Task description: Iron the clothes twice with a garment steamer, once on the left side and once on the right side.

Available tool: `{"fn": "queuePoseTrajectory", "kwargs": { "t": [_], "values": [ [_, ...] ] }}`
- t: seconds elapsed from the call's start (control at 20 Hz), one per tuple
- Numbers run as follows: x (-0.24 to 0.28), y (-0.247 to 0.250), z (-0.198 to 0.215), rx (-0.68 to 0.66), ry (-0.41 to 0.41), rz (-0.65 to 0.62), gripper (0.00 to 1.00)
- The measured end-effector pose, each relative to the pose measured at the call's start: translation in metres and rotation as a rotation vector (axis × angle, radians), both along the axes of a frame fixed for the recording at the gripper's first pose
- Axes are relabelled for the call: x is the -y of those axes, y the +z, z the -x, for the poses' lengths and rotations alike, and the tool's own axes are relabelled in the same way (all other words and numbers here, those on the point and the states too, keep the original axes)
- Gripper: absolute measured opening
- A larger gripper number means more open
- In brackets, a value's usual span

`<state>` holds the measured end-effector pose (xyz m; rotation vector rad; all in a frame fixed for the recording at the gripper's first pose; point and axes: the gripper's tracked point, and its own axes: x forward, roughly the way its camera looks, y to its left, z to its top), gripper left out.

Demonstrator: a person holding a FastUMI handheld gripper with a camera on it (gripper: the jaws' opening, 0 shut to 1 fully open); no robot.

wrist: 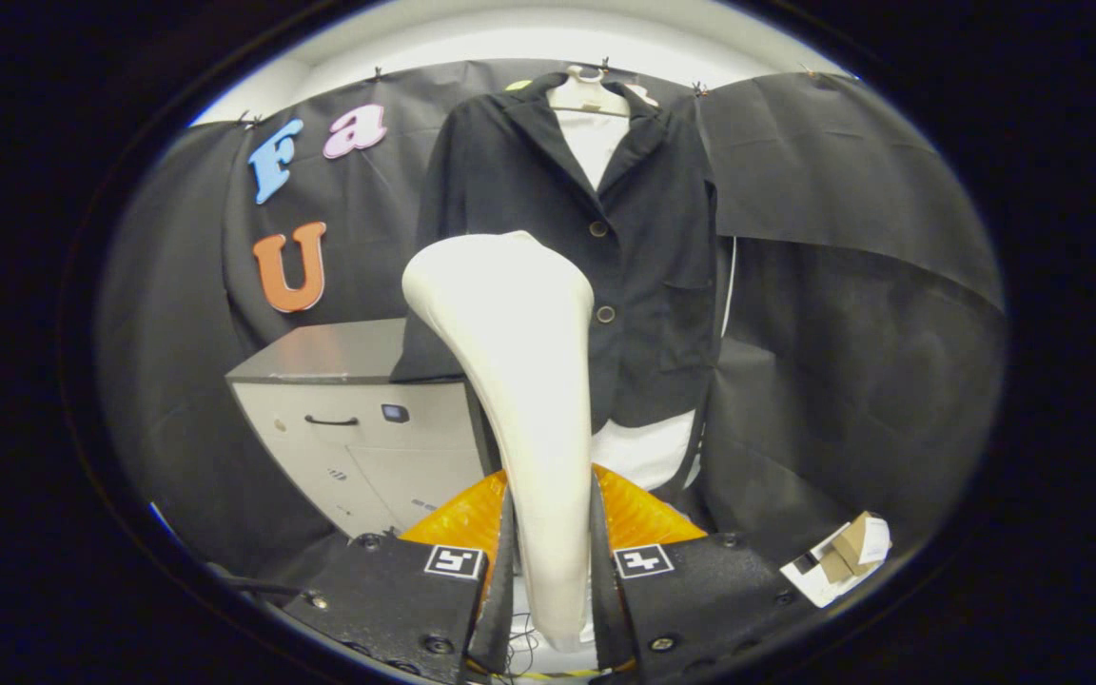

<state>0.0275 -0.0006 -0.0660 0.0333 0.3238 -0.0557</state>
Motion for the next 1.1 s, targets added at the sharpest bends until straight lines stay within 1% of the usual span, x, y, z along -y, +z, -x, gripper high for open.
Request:
{"fn": "queuePoseTrajectory", "kwargs": {
  "t": [0.3, 0.5, 1.1],
  "values": [
    [-0.018, -0.011, 0.027, 0.006, 0.062, 0.002, 0.37],
    [-0.021, -0.013, 0.043, -0.001, 0.073, 0.007, 0.37],
    [-0.042, -0.021, 0.057, -0.032, 0.13, 0.004, 0.37]
  ]
}}
